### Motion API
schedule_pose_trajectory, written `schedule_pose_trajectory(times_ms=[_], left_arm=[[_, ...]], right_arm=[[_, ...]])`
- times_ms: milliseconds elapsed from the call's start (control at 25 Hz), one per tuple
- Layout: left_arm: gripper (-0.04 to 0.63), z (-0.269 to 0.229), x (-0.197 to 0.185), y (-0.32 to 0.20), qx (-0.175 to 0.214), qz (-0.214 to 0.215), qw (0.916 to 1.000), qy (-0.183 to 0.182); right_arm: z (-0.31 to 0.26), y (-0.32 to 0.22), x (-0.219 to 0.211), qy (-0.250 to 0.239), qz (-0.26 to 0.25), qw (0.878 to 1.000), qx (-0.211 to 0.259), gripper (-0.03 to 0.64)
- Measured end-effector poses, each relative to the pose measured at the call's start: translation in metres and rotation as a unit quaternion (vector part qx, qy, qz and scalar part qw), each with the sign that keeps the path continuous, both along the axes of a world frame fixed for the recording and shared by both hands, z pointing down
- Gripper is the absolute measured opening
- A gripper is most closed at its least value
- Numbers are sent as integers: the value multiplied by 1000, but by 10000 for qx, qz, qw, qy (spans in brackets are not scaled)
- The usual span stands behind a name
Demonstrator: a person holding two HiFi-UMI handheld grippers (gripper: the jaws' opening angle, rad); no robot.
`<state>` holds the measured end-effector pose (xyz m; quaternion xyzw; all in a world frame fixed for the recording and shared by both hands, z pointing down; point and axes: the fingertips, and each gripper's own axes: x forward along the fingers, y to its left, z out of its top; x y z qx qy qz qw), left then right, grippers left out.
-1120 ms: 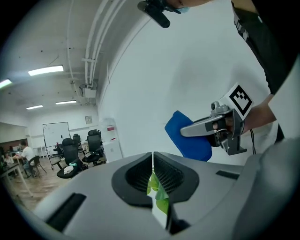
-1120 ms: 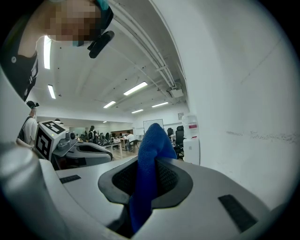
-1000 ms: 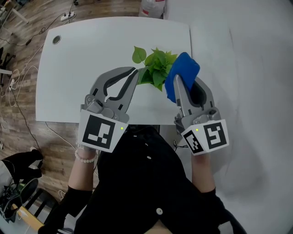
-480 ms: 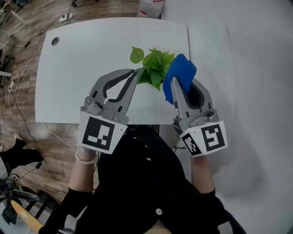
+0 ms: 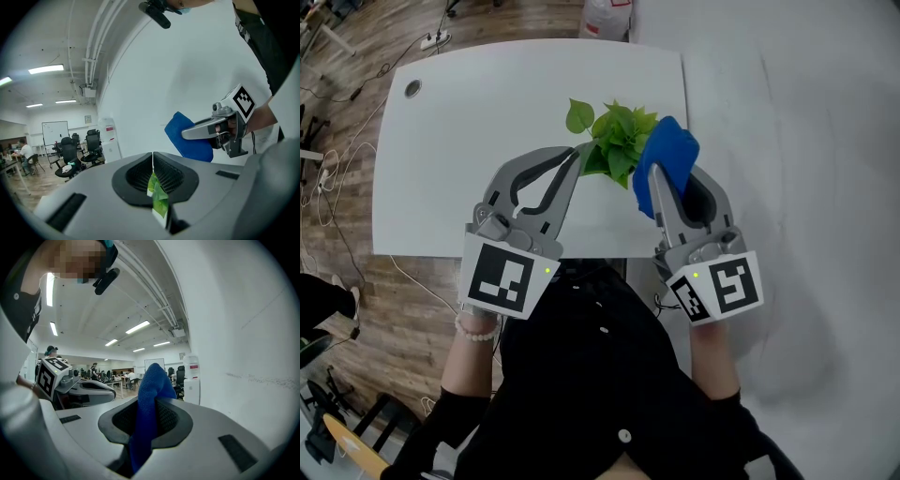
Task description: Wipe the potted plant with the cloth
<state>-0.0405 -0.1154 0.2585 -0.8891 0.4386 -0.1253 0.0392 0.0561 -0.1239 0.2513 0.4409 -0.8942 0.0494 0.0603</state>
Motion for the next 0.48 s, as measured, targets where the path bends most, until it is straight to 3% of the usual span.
schedule_pose_trajectory(times_ms=[480], left_arm=[[18, 7, 4, -7, -24, -39, 10000, -10]], right_arm=[[8, -8, 2, 27, -85, 10000, -26, 89]])
